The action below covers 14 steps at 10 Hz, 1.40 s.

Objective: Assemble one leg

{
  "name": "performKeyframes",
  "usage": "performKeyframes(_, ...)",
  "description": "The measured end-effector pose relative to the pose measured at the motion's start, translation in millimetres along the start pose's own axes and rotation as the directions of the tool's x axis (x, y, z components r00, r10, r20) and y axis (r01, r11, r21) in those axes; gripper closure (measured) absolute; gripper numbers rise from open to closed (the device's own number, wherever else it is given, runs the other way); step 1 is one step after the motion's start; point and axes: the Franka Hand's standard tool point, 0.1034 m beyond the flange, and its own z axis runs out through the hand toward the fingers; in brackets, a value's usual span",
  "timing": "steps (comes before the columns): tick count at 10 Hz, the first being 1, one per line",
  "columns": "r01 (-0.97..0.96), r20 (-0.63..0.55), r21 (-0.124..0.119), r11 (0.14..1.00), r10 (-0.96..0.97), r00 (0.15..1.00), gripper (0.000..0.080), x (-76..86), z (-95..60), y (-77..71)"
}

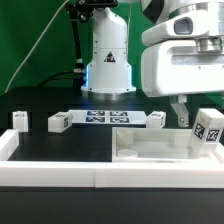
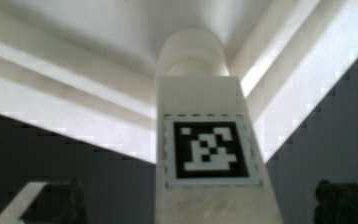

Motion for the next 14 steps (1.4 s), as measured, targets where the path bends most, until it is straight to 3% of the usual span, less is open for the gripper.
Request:
performKeyframes(3,-0.014,0.267,0.068,0.998,-0.004,0.964,0.0151,-4.0,-2.6,-4.5)
performKeyframes(5,-0.023,0.355,0.093,0.995,-0.011,0.935,0.0151,0.5,-2.2,-7.1)
performKeyframes(6,-0.023,0.349,0.091,0.996,-0.010,0.937,0.0189,1.2,-1.4,-6.7)
performKeyframes(7,-0.023,0.350,0.092,0.996,-0.010,0.937,0.0345,1.0,-1.2,-6.8)
performKeyframes(8,-0.023,0.350,0.092,0.996,-0.010,0.937,0.0345,1.0,-1.2,-6.8)
performKeyframes(9,-0.024,0.350,0.091,0.996,-0.010,0.937,0.0491,0.9,-1.1,-6.5)
performKeyframes(13,-0.068,0.351,0.079,0.995,0.036,0.936,0.0506,0.7,-1.9,-4.2)
performKeyframes(14,-0.173,0.339,0.049,0.984,0.146,0.929,0.0506,0.9,-1.3,-2.8)
